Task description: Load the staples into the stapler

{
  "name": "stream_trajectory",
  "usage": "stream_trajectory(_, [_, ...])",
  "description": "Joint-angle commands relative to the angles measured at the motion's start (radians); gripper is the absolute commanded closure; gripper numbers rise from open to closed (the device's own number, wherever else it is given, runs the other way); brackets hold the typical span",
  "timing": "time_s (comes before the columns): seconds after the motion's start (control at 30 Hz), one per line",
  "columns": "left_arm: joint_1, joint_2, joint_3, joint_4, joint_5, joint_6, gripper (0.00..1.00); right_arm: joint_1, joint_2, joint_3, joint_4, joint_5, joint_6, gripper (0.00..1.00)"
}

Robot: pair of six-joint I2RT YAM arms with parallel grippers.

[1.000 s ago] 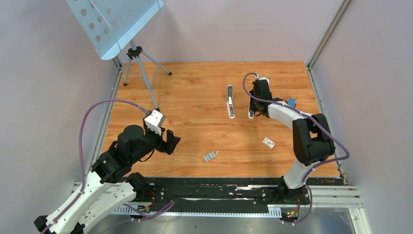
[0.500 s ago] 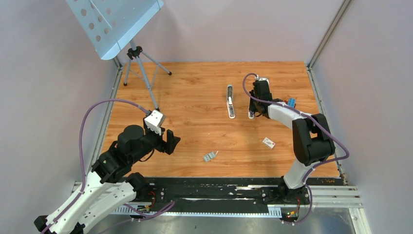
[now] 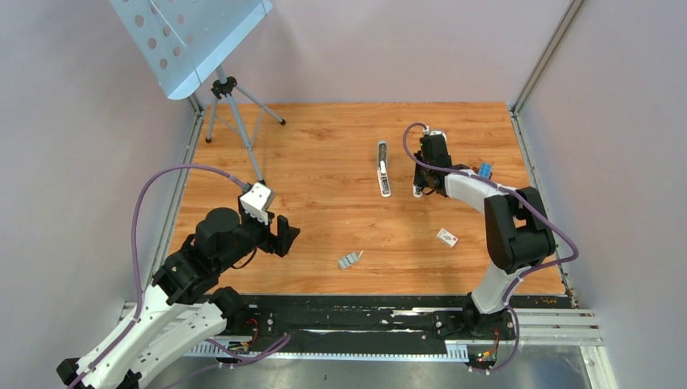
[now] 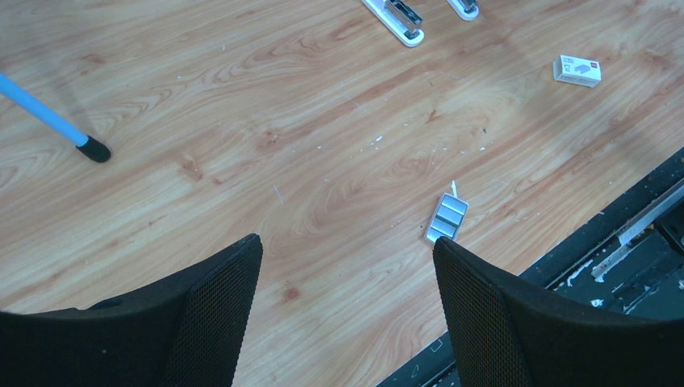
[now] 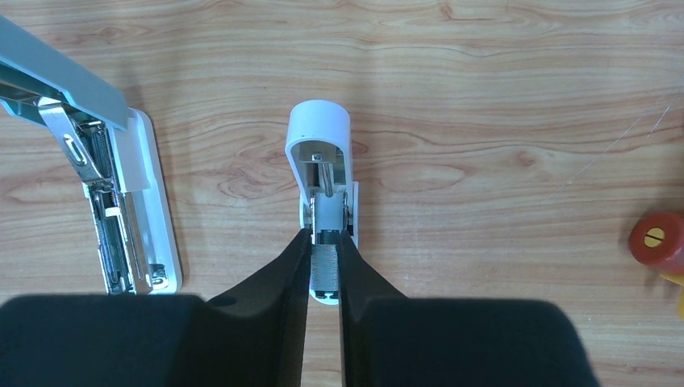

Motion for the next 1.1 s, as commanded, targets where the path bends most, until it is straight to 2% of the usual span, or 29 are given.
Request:
stream_trajectory(0.0, [0.004,0.001,-0.01,-0.006,-0.005,0.007,0.19,-0.016,0.03,-0.008,0.005,-0.001,-0.012,0.83])
stream_trajectory(0.73, [0.005,-0.002,-0.01,-0.008,-0.006,0.007,0.2,-0.017,0.057,-0.008,0.005,0.005,-0.026,0.83])
stream_trajectory(0.93, [0.005,-0.001,-0.01,-0.008,-0.006,0.007,0.19,-0.017,0.038,-0.001,-0.004,-0.01,-0.021,0.79])
stream_trajectory(1.07, [0.005,0.0,-0.009,-0.006,-0.006,0.007,0.19,-0.017,0.012,0.027,-0.061,-0.023,-0.013,0.71])
